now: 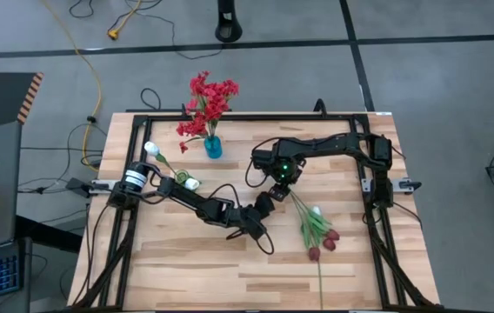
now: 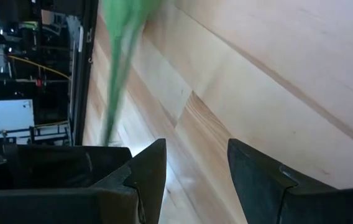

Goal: Sort flowers into vase by color
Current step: Adjust the transparent vase by standing it upright on the table

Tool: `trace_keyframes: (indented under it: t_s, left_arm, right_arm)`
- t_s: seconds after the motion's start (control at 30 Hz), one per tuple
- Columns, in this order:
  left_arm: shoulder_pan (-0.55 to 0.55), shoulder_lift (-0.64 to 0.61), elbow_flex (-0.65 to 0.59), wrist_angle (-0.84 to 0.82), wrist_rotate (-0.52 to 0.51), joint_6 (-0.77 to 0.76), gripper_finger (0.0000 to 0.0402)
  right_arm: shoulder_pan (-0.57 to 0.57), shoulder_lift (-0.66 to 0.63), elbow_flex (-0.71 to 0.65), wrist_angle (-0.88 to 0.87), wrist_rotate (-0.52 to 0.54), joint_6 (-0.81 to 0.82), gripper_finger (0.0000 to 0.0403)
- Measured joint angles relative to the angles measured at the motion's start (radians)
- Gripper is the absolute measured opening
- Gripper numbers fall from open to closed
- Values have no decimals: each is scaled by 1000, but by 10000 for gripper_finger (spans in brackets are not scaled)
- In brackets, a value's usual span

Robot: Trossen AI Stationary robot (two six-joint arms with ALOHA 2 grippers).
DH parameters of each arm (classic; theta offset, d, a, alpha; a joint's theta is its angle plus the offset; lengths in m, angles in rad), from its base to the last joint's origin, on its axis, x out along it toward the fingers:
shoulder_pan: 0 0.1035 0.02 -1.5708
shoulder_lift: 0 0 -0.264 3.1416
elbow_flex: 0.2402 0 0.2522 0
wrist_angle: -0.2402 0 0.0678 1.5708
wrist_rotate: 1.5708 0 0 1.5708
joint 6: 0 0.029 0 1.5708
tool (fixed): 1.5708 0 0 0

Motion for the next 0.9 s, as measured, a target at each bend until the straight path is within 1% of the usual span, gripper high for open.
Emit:
trace_keyframes:
  t_s: [0.13,0.37,0.47,0.57,0.67,0.77,0.9]
  left_arm:
    - [0,0,0,0,0,-3,160]
    - [0,0,0,1,-1,-9,160]
    - [0,0,0,8,-2,-24,160]
    - [0,-1,0,23,-7,-28,160]
    - [0,-1,0,40,-22,-28,160]
    - [0,-2,0,74,-37,-24,160]
    - [0,-7,0,58,-37,-52,160]
  right_arm:
    - [0,0,0,-3,0,11,279]
    - [0,0,0,-11,-2,11,282]
    - [-7,0,12,-60,-23,15,282]
    - [-12,-4,27,-105,-23,35,283]
    - [-2,-28,28,-126,-12,38,283]
    - [18,-67,27,-133,24,39,283]
    - [50,-139,-15,-131,48,44,283]
